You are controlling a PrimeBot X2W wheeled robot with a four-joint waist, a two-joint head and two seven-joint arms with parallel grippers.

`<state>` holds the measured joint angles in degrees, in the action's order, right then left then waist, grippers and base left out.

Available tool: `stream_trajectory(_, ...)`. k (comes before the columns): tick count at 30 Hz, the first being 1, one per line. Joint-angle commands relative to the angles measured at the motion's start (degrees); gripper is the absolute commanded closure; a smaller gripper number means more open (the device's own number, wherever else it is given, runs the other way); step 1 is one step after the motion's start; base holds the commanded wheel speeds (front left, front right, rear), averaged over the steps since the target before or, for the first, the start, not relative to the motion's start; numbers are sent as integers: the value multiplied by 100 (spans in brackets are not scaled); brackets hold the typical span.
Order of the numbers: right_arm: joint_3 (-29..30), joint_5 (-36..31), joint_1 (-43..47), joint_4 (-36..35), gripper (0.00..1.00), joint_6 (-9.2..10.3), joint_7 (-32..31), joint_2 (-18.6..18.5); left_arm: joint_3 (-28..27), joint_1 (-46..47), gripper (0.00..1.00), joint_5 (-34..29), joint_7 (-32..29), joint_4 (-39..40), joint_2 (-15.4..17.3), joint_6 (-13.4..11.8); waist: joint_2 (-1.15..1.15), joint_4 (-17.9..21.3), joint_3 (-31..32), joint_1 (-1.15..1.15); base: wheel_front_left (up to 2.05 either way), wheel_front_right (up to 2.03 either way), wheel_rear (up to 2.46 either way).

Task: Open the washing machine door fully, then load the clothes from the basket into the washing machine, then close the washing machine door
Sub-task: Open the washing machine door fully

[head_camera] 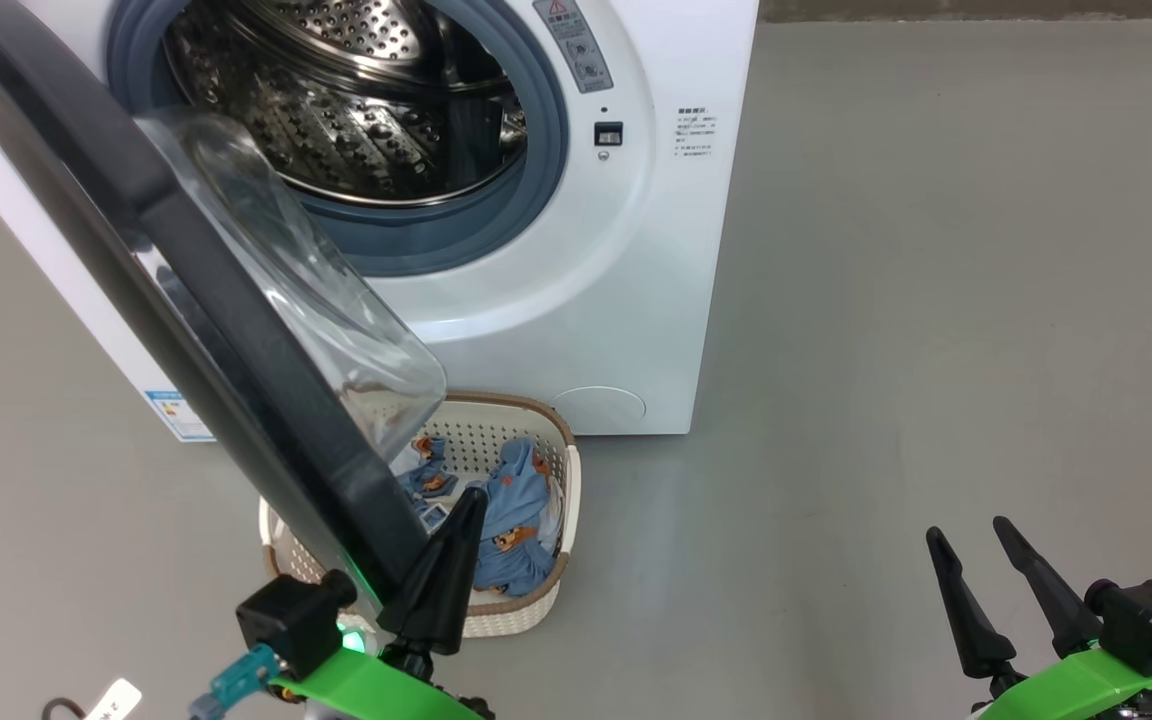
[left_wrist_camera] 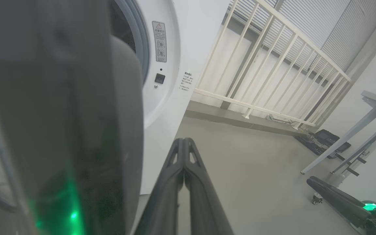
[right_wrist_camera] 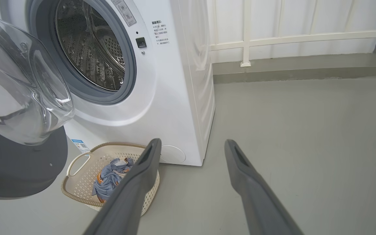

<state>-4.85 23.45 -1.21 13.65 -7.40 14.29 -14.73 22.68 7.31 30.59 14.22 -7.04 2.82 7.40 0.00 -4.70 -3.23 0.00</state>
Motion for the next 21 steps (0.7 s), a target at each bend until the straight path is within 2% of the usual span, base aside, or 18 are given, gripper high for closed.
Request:
stream_trajectory(1, -127, -15, -111, -157, 0, -9, 71, -82, -290, 215, 100, 43, 75, 97, 34, 9, 0, -10, 1, 0, 0, 0, 0)
stream_trajectory(12, -116, -45, -89, -177, 0, -9, 71, -76, -657, 71, 100, 1, 77, 110, 16, 9, 0, -156, 41, 0, 0, 0, 0)
stream_trajectory(21, -179, -76, -51, -219, 0, -9, 71, -85, -756, -174, 100, -67, 77, 197, 11, 3, 0, -517, 76, 0, 0, 0, 0)
